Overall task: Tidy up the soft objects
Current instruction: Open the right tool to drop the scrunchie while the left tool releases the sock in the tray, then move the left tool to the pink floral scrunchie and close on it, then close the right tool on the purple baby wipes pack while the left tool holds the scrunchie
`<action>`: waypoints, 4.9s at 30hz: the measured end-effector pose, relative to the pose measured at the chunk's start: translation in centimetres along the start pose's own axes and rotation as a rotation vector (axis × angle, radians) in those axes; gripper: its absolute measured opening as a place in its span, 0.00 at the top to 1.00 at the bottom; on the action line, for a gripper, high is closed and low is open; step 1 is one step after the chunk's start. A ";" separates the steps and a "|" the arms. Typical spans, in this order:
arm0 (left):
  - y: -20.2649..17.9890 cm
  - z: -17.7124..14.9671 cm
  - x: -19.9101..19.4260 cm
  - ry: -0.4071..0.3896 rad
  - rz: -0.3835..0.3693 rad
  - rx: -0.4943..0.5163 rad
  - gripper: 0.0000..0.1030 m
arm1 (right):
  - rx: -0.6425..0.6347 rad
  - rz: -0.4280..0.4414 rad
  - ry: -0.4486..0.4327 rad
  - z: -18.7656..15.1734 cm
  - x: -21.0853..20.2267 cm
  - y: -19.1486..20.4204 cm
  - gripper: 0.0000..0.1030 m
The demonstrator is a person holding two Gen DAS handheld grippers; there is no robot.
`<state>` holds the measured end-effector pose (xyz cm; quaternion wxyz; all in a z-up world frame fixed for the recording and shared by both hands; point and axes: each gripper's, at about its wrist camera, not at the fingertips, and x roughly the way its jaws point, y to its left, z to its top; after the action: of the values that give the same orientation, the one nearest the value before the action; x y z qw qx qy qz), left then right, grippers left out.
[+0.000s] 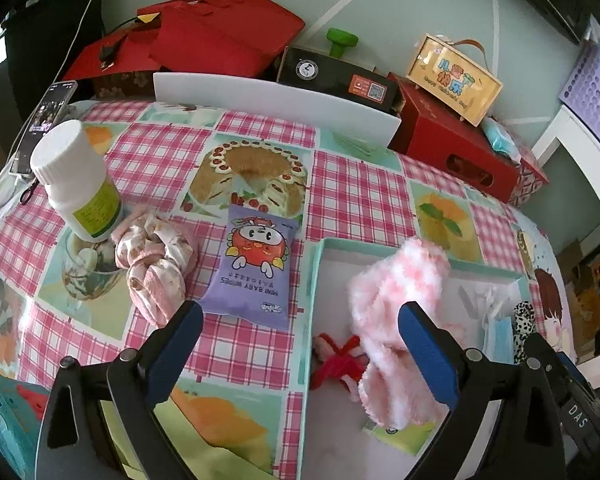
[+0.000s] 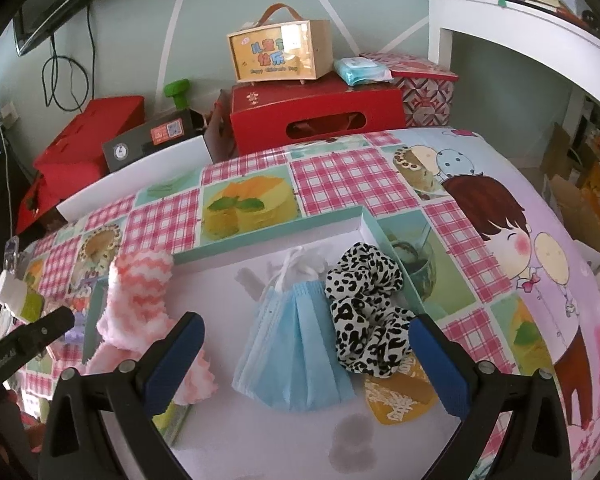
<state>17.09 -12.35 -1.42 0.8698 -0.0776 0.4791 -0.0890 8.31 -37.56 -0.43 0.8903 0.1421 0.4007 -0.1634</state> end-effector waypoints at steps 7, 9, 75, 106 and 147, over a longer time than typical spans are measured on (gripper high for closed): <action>2.1 0.8 -1.8 -0.105 0.050 -0.012 0.05 | 0.043 0.082 -0.031 0.4 -0.4 0.9 0.00; 2.9 1.0 -2.1 -0.111 0.065 -0.024 0.05 | 0.021 0.098 -0.034 0.4 -0.3 2.0 0.00; 12.8 1.1 2.8 0.079 -0.004 -0.290 0.84 | -0.427 0.318 -0.037 -3.7 1.1 19.9 0.31; 15.1 0.9 -0.2 0.023 -0.063 -0.393 0.85 | -0.474 0.307 0.131 -3.9 5.5 25.4 0.37; 15.2 0.9 -0.1 0.022 -0.061 -0.410 0.85 | -0.518 0.278 0.174 -5.2 7.0 26.0 0.58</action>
<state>19.02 2.55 -4.20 0.8273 -0.2667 0.4942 -0.0168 19.71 -13.20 -5.88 0.8730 -0.0226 0.4804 0.0804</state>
